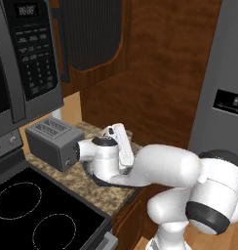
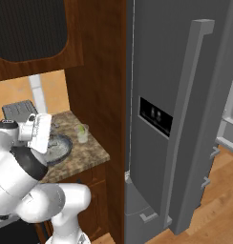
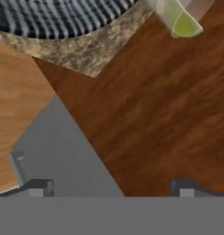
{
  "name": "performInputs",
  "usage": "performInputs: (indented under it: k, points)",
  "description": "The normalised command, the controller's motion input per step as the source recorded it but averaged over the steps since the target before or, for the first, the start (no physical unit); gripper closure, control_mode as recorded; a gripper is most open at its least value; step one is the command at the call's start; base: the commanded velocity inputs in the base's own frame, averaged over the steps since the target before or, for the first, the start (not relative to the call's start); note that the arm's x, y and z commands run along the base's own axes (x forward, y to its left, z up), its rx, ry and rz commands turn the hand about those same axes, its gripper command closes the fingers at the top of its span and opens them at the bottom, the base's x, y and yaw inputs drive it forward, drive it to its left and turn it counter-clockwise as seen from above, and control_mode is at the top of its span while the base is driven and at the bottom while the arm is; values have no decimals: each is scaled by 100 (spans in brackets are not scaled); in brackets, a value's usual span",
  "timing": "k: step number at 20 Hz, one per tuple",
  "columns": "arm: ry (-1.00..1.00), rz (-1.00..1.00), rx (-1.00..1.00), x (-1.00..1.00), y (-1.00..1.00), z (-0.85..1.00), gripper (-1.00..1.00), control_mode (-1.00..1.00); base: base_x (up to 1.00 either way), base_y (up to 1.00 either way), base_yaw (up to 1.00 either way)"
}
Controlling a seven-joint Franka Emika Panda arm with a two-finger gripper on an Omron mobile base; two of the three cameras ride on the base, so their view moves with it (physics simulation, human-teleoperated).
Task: Grab a lemon wedge from the fridge and one ice cube from the ice bowl, and put them in the glass of lemonade.
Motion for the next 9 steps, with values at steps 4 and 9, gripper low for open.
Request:
performInputs:
  k: [4, 9]
  points:
    - [-10, 7, 11, -100, 1, 71, -100, -100, 0, 0, 0]
    - [0, 12, 0, -100, 5, 10, -100, -100, 0, 0, 0]
